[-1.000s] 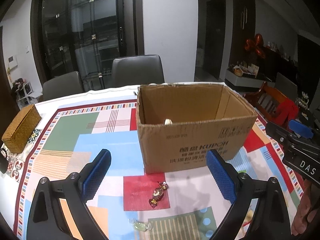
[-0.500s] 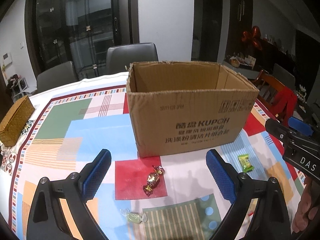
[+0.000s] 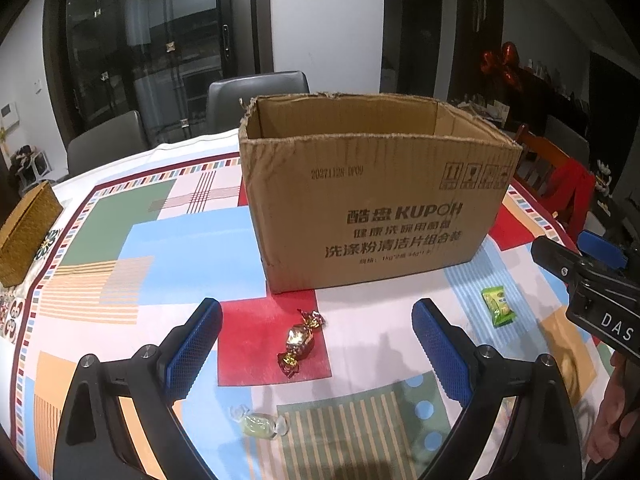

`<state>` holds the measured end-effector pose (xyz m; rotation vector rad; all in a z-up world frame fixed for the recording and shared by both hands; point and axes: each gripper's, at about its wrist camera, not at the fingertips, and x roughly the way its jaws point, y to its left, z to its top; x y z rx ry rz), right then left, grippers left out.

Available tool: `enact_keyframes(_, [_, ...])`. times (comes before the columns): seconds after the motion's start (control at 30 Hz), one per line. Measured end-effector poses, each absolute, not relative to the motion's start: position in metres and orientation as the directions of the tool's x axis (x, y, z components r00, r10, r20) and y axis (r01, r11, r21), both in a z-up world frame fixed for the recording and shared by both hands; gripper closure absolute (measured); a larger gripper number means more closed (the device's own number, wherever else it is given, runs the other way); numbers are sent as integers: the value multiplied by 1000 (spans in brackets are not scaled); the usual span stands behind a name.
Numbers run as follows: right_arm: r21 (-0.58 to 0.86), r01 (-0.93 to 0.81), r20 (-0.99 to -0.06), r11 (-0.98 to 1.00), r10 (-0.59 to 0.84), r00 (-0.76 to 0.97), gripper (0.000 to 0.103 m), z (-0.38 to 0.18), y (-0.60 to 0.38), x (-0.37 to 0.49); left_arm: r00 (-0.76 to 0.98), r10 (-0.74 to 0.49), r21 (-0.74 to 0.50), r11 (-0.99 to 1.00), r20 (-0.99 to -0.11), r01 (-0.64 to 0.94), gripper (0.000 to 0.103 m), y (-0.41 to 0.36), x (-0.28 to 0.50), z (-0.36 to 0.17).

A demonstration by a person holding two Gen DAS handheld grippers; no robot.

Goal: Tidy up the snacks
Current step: 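Withdraw both open tools from the box toward the remaining candies, then close the left tool on the gold-wrapped candy while the right tool grasps the green candy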

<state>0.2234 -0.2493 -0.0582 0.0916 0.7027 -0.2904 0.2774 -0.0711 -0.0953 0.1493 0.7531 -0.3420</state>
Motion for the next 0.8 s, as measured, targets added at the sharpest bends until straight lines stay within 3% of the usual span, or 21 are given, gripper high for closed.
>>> enact_keyframes(0.57, [-25,297,-664,955,-238,709,26,-89,-246,223,677,-248,6,937,-694,349,6,-66,280,-123])
enact_keyframes(0.8, [-25,304,-682,952,-239,691,26,-103,-249,227,664,-237,10,938,-709,345,11,-67,286,-134])
